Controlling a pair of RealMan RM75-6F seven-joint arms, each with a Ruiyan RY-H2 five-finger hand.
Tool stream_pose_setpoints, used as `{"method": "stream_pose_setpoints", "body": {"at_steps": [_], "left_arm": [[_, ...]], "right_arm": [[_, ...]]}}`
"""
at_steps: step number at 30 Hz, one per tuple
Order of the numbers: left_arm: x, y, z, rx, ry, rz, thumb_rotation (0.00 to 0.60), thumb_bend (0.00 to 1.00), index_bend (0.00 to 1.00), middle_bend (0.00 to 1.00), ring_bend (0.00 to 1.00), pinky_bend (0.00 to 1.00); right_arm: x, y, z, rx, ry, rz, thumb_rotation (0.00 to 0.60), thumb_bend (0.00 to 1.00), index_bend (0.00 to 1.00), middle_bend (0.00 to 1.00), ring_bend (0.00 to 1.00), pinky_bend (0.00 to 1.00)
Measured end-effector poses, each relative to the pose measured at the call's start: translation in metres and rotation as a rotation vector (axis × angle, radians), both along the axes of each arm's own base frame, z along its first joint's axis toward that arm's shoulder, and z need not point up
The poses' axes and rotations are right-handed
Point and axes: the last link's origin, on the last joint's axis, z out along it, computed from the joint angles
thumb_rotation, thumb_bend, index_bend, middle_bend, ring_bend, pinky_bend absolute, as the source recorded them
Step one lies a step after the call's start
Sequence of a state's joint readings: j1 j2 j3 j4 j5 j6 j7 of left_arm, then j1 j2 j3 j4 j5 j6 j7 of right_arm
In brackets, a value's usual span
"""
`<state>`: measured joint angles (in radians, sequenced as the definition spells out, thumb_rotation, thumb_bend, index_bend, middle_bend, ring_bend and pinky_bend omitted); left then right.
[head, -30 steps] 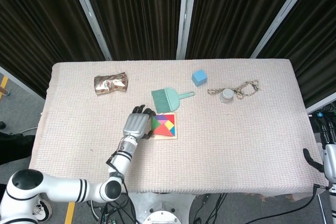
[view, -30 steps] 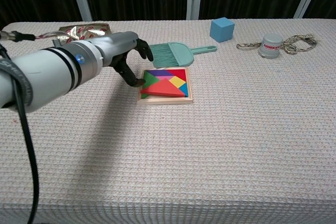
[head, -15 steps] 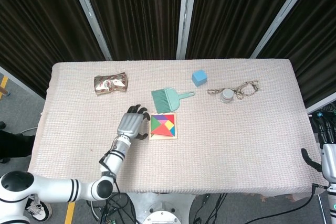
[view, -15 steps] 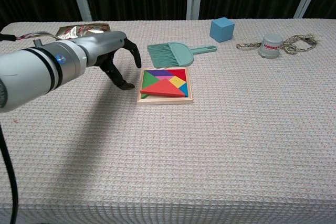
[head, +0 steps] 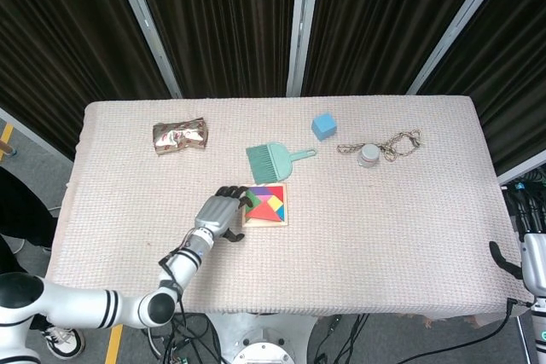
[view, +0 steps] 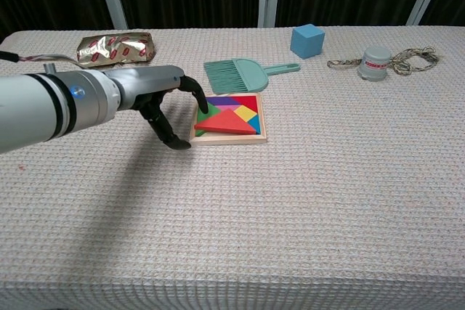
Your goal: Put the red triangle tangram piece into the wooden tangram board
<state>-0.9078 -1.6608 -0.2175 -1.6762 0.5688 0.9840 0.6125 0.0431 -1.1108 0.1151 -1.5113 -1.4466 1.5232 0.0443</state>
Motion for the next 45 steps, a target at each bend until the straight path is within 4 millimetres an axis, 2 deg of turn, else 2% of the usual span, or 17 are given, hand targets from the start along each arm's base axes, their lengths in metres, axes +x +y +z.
{"method": "stream_pose_setpoints", "body": {"at_steps": [11,35,45], "left_arm": [[0.002,0.006,-0.006,0.022,0.012,0.002,0.600,0.22,0.21,0.02,0.00,0.03],[0.006,-0.003,-0.013,-0.006,0.041,-0.020,0.600,0.22,0.25,0.02,0.00,0.03],[0.007,-0.007,-0.009,-0.002,0.037,-0.023,0.600,0.22,0.26,0.02,0.00,0.03]], "right_arm": [[-0.001,0.000,0.001,-0.006,-0.002,0.000,0.600,0.23,0.00,0.00,0.00,0.00],[-0.003,0.000,0.000,-0.004,-0.004,-0.007,0.600,0.23,0.00,0.00,0.00,0.00],[-0.003,0.000,0.000,-0.002,-0.003,-0.008,0.600,0.23,0.00,0.00,0.00,0.00]]}}
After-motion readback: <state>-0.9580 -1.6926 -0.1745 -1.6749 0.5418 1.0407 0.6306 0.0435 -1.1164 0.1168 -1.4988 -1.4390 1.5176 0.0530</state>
